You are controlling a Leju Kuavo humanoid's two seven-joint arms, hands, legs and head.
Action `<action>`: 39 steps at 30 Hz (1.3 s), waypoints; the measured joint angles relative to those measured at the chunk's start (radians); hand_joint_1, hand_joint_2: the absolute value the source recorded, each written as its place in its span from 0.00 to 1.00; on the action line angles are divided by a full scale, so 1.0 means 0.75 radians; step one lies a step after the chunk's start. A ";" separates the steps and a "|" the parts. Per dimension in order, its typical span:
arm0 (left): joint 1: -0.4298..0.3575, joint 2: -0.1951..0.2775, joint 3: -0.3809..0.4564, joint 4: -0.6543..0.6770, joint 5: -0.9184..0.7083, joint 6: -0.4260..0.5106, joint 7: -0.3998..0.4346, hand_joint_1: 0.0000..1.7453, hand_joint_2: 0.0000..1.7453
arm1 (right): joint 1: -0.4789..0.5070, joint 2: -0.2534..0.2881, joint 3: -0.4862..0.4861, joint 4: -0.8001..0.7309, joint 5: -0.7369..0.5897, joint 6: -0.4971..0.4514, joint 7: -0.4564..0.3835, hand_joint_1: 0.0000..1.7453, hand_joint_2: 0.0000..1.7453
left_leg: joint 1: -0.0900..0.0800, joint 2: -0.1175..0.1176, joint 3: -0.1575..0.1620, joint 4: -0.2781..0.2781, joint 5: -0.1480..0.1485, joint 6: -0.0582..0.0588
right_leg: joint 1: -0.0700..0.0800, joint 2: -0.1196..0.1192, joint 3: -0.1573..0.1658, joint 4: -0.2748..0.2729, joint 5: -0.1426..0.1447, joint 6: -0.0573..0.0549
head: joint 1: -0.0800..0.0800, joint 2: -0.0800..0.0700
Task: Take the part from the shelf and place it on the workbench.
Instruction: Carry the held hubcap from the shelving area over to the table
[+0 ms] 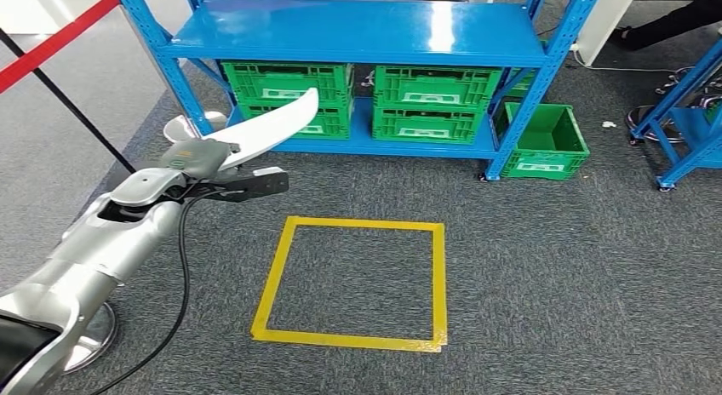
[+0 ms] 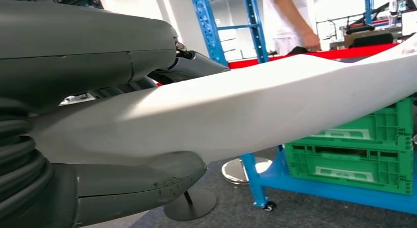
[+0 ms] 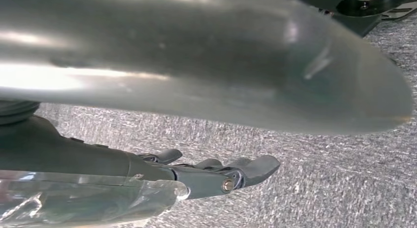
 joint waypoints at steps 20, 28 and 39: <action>0.006 0.020 0.000 0.008 0.022 -0.003 -0.008 1.00 1.00 | 0.001 -0.005 0.001 0.000 0.007 -0.014 -0.013 0.00 0.00 | 0.036 -0.083 -0.038 0.006 0.035 -0.056 | -0.019 0.015 0.055 0.023 -0.059 -0.018 | 0.000 0.000; 0.060 0.005 0.001 0.063 0.044 0.068 -0.064 1.00 1.00 | 0.035 -0.005 -0.002 0.000 0.008 -0.026 0.078 0.00 0.00 | 0.026 0.000 -0.078 0.256 -0.114 -0.045 | -0.008 -0.061 0.031 0.022 -0.042 -0.036 | -0.009 0.000; 0.054 -0.038 0.008 0.108 0.081 0.073 -0.090 1.00 1.00 | 0.038 -0.005 -0.023 -0.006 0.020 -0.023 0.022 0.00 0.00 | 0.014 -0.006 0.049 0.026 -0.070 0.024 | -0.002 -0.020 -0.108 0.315 -0.201 0.030 | 0.004 0.000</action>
